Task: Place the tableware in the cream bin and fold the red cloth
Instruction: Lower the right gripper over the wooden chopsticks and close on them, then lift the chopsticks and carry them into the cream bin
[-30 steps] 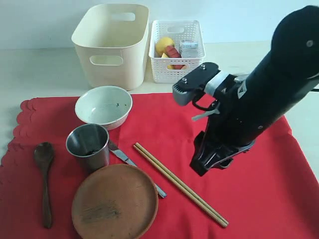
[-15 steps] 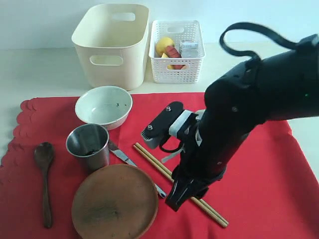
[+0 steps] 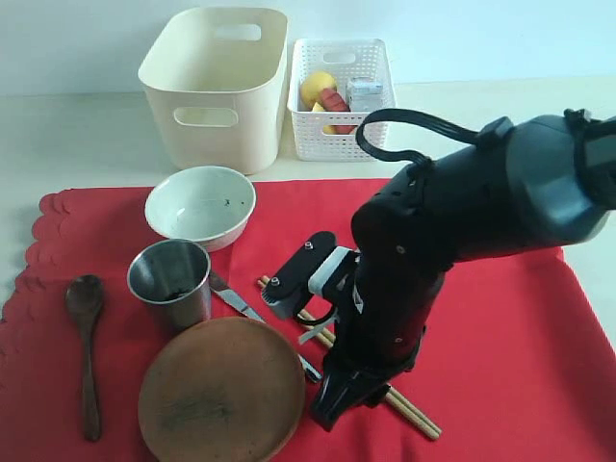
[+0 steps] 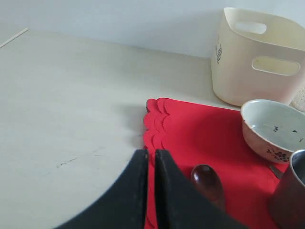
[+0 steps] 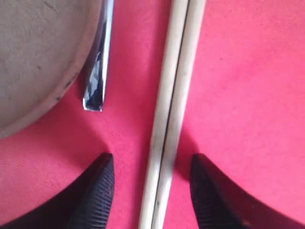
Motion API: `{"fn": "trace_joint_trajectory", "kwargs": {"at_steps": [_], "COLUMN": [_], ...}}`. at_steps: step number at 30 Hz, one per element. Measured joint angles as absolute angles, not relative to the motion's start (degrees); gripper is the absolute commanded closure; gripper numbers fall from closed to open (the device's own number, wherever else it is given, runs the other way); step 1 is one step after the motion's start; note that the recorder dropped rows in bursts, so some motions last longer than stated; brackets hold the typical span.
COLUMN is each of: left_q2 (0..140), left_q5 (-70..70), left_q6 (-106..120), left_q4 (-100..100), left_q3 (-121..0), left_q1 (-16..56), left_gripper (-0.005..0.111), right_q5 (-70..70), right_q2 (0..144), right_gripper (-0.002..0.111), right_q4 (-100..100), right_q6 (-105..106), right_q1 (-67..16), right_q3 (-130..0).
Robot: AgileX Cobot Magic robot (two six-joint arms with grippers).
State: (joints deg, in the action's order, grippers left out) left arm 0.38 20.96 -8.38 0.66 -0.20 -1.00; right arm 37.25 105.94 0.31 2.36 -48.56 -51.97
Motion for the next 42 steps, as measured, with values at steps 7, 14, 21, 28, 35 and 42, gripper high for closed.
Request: {"fn": "trace_joint_trajectory", "kwargs": {"at_steps": [7,14,21,28,35,42], "left_q2": [0.4,0.4,0.4,0.4,0.4,0.4], "left_q5": [21.0,21.0,21.0,21.0,21.0,21.0], "left_q6": [-8.4,-8.4,-8.4,-8.4,-8.4,-8.4], "left_q4": [0.7,0.7,0.7,0.7,0.7,0.7], "left_q3": [-0.2,-0.2,-0.2,-0.2,-0.2,-0.2], "left_q1": [-1.0,-1.0,-1.0,-1.0,-1.0,-1.0], "left_gripper": [0.099,0.099,0.099,0.099,0.099,0.099], "right_q5": [37.4,38.0,42.2,45.4,45.8,46.1], "right_q2": [106.7,106.7,106.9,102.4,91.5,86.6], "right_gripper": [0.082,0.108,0.108,0.108,0.108,0.108], "right_q4": [0.3,0.0,-2.7,-5.6,-10.0,-13.3], "right_q6": [2.3,2.1,-0.3,-1.9,-3.0,-5.3], "right_q1": [-48.6,-48.6,-48.6,-48.6,-48.6,-48.6], "right_q3": [-52.3,-52.4,-53.9,-56.0,-56.1,-61.5]}}
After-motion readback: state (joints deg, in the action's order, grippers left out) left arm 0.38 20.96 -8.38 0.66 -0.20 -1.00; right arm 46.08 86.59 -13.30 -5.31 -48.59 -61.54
